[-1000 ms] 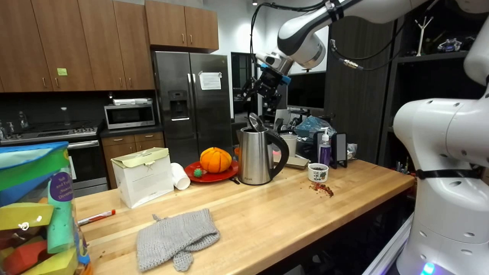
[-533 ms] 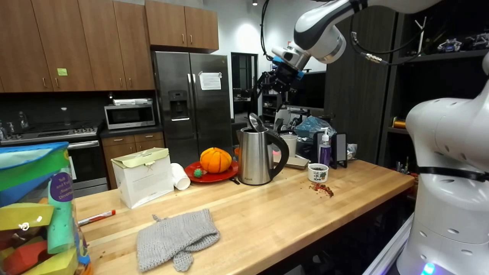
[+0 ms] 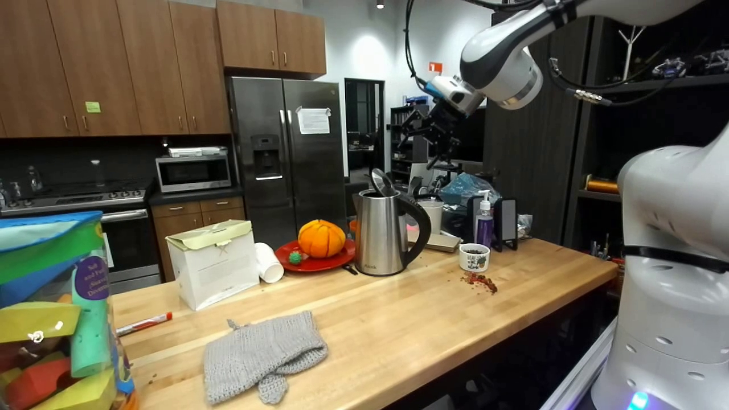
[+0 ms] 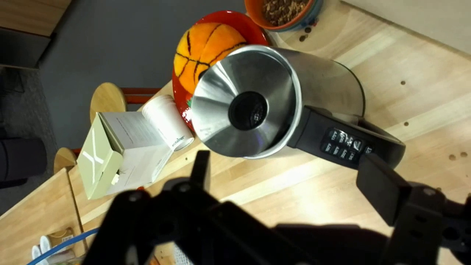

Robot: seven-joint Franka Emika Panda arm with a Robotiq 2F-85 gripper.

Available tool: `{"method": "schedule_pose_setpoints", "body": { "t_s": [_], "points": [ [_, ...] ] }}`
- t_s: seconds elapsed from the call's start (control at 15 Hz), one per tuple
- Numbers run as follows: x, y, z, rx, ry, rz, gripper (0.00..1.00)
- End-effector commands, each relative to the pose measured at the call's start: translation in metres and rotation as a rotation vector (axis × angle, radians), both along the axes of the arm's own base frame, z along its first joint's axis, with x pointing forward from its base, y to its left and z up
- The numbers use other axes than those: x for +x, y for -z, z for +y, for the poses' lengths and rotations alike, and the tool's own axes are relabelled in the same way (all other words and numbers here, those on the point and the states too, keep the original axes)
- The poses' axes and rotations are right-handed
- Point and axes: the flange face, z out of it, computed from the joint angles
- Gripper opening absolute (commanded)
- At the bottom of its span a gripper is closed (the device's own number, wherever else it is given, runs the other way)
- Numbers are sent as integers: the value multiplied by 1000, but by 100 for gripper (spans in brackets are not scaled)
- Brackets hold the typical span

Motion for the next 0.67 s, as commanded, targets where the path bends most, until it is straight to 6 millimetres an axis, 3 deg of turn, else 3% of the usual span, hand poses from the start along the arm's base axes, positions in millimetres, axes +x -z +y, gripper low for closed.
{"method": "schedule_pose_setpoints", "body": {
  "t_s": [0.0, 0.27, 0.6],
  "points": [
    [-12, 6, -1, 16, -11, -131, 100],
    [-16, 17, -2, 58, -16, -205, 100],
    [-12, 34, -2, 159, -20, -164, 100]
  ]
}}
